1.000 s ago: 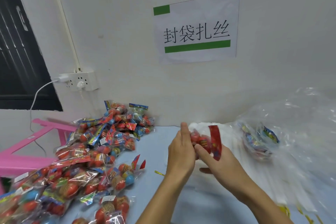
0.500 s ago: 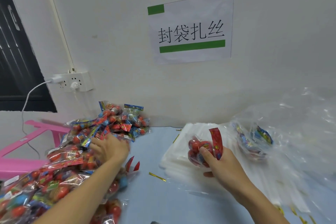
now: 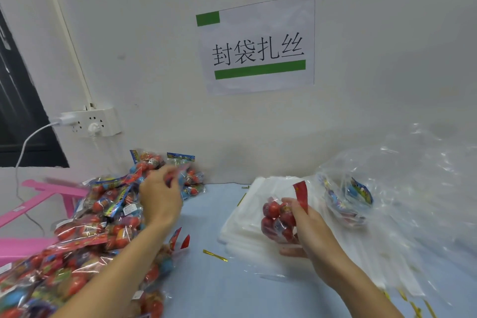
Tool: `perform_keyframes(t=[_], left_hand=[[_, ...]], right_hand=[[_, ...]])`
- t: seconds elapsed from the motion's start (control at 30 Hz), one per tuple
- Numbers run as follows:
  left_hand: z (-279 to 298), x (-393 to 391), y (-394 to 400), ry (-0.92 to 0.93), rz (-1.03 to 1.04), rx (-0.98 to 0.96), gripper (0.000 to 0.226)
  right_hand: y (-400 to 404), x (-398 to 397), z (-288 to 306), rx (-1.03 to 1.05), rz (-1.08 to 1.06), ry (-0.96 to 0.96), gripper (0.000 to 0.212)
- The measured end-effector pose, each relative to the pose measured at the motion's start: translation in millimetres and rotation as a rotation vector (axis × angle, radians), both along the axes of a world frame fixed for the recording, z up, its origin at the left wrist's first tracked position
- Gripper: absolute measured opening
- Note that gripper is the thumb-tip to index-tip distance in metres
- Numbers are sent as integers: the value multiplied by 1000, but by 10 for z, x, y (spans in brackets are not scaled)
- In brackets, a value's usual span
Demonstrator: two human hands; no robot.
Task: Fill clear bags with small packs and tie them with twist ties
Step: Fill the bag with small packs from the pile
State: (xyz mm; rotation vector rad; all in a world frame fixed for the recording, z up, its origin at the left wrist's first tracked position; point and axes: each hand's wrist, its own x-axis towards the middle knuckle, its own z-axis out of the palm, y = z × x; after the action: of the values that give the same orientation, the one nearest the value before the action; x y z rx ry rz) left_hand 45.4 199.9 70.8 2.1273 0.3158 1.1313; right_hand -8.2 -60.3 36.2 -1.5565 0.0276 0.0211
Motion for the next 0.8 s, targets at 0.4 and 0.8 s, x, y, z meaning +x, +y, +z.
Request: perform_keyframes(t=[0.4, 0.8], left_hand=[[-186, -589, -1946, -214, -429, -254, 21], [-371, -619, -1851, -110, -784, -192, 17]], right_hand=[[-43, -46, 161, 503, 121, 101, 44], [-159, 87, 33, 569, -4, 117, 37]])
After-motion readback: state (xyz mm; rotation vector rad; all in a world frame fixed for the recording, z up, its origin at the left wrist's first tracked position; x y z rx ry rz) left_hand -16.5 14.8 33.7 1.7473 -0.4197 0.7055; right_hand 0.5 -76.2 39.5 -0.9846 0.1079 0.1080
